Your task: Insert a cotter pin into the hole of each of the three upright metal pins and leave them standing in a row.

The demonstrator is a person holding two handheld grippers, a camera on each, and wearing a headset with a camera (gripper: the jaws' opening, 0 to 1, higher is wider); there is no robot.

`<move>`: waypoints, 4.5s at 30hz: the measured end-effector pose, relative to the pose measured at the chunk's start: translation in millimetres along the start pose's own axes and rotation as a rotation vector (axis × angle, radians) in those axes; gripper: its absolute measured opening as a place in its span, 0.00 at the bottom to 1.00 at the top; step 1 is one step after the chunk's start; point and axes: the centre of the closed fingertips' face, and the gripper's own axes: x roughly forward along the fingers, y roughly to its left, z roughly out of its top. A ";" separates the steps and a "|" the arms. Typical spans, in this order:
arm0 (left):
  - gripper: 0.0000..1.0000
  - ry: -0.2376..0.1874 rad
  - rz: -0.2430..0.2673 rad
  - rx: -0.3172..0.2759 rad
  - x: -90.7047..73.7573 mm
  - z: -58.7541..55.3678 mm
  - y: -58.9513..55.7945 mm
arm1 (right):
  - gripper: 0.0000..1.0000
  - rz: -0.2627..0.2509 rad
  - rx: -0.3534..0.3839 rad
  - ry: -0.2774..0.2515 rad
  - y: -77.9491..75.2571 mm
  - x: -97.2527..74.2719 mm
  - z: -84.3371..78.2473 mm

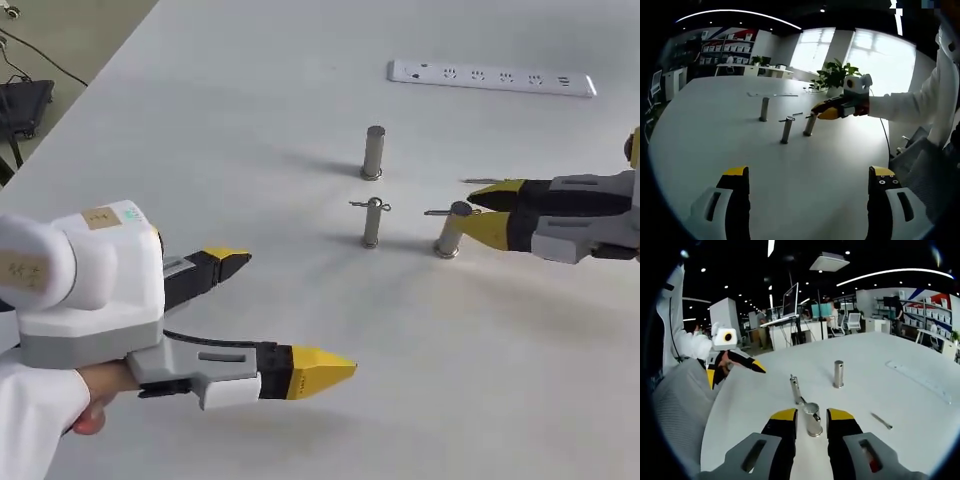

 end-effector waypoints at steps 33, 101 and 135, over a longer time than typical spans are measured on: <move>0.99 -0.018 0.019 0.006 -7.4 6.0 3.3 | 0.15 -0.008 -0.013 0.019 5.7 -0.8 -0.8; 0.93 0.038 -0.022 -0.035 -18.3 21.5 15.3 | 0.98 -0.211 0.343 -0.023 100.7 -87.8 -23.9; 0.69 -0.060 0.019 0.013 114.3 116.0 103.9 | 0.92 -0.307 0.418 -0.064 92.1 -104.9 -28.1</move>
